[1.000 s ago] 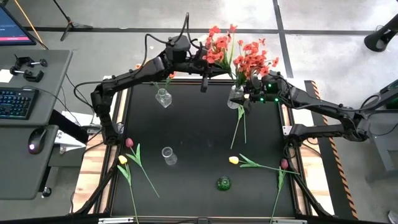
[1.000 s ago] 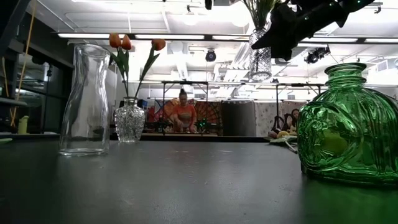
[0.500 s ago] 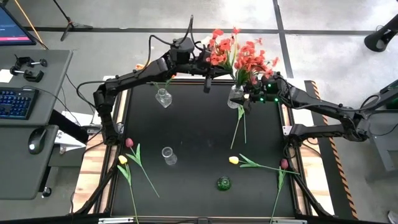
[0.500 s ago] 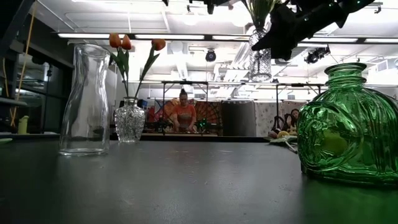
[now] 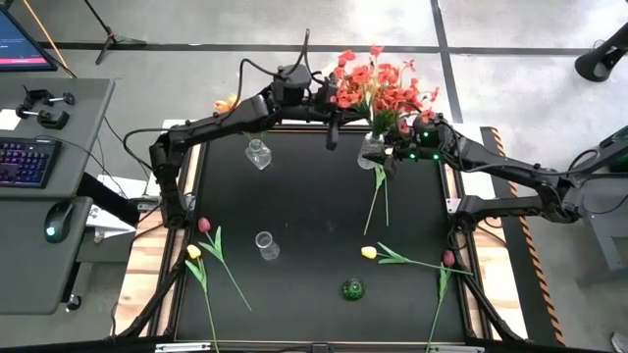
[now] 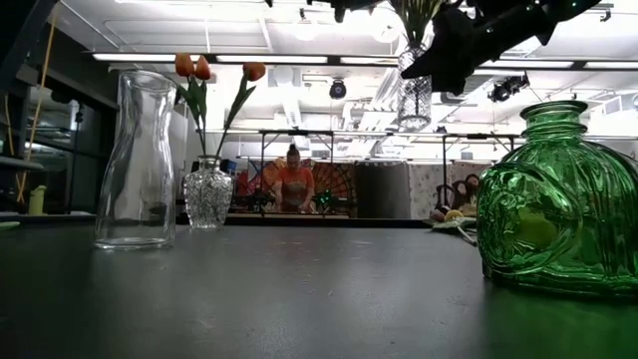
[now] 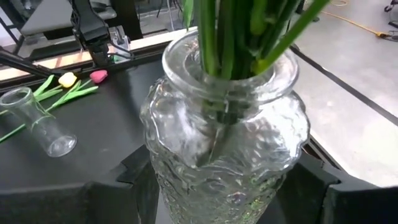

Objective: Sort flowers into vase by color
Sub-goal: Put the red flowers into the top right transparent vase

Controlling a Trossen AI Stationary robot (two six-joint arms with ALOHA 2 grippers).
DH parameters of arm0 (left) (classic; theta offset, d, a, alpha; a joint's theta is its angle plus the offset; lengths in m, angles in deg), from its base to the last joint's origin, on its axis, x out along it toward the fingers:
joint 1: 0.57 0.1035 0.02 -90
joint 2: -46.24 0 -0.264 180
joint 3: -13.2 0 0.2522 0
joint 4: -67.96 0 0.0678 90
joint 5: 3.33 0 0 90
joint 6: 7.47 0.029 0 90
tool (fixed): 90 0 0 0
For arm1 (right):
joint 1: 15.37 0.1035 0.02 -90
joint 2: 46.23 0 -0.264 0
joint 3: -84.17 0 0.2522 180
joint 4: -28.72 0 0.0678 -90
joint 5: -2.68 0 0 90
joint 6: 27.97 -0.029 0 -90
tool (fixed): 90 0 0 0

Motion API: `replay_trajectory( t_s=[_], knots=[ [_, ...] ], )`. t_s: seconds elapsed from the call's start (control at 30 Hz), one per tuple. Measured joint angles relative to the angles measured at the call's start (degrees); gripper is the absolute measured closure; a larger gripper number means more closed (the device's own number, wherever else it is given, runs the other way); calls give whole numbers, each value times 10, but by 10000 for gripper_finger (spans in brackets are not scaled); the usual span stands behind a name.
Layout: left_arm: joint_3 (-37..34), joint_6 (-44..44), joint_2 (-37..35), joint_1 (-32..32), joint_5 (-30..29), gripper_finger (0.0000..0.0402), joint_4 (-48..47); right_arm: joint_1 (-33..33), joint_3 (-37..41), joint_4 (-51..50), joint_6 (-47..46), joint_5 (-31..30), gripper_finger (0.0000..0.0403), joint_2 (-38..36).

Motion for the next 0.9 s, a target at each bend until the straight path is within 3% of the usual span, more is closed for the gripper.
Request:
replay_trajectory(
  t_s=[0.23,0.9],
  knots=[
    [-2,2,12,-4,-24,401,-46,0,0,13,0,1,181,2],
    [-2,-31,27,-30,-39,387,2,0,-1,30,-10,-1,172,-1]
  ],
)
